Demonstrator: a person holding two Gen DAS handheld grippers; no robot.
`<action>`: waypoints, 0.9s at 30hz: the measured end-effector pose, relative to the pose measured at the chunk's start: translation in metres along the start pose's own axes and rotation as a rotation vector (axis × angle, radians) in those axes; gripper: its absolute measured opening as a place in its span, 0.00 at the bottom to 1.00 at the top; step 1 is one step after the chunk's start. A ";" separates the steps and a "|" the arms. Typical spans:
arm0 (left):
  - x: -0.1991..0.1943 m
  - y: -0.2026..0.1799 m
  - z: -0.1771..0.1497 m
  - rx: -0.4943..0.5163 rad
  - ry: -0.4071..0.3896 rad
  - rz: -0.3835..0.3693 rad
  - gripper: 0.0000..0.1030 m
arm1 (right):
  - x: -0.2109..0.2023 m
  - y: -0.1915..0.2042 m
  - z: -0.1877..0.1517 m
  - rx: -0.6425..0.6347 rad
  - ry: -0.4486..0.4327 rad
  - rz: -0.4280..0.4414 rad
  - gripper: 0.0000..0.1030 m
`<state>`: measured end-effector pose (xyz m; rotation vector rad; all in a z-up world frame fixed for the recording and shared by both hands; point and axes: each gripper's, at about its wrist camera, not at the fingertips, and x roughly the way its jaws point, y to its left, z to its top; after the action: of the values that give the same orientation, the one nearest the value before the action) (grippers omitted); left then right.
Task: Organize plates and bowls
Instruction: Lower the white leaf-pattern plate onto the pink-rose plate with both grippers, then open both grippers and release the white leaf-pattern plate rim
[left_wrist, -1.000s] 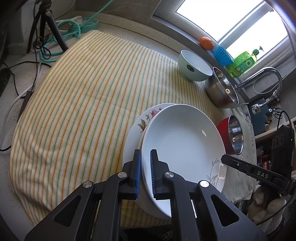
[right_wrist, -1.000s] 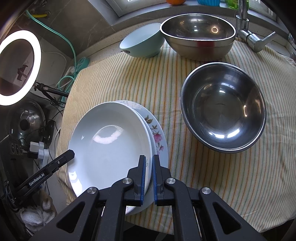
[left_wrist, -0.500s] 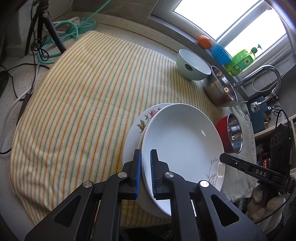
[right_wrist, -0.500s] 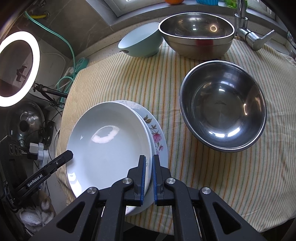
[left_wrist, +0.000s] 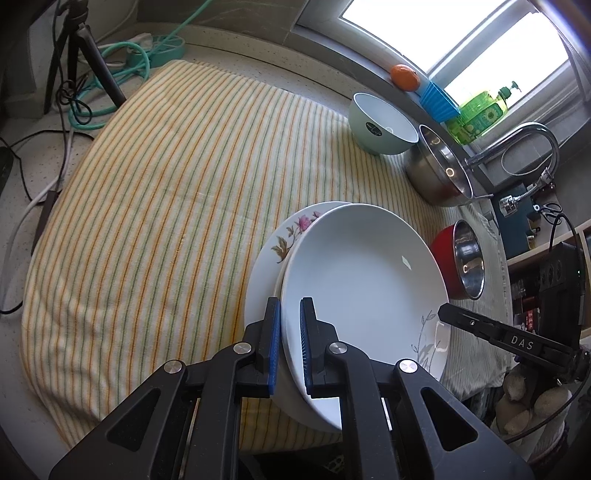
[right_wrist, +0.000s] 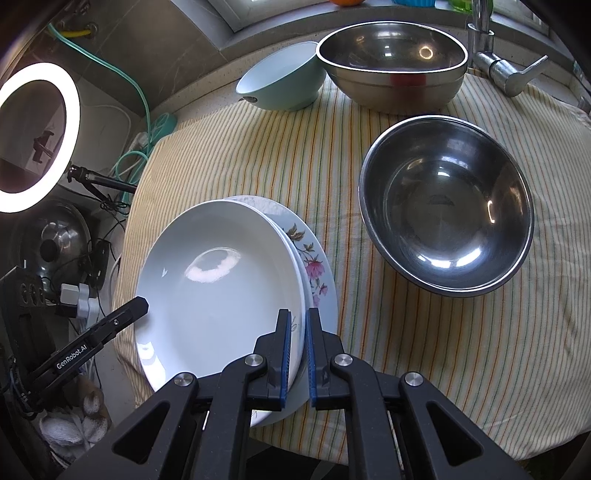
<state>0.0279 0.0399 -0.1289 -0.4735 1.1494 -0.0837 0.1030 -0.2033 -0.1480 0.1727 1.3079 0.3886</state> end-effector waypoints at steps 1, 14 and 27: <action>0.000 0.000 0.000 0.000 0.001 -0.001 0.07 | 0.001 0.001 0.000 -0.002 0.002 -0.003 0.09; -0.007 0.010 0.000 -0.022 -0.003 -0.005 0.07 | -0.004 -0.004 -0.002 0.003 -0.018 -0.015 0.09; -0.026 0.008 0.000 -0.014 -0.059 0.007 0.09 | -0.037 0.001 -0.014 -0.055 -0.182 -0.087 0.20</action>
<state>0.0158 0.0548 -0.1094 -0.4813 1.0944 -0.0549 0.0819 -0.2172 -0.1175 0.1017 1.1199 0.3267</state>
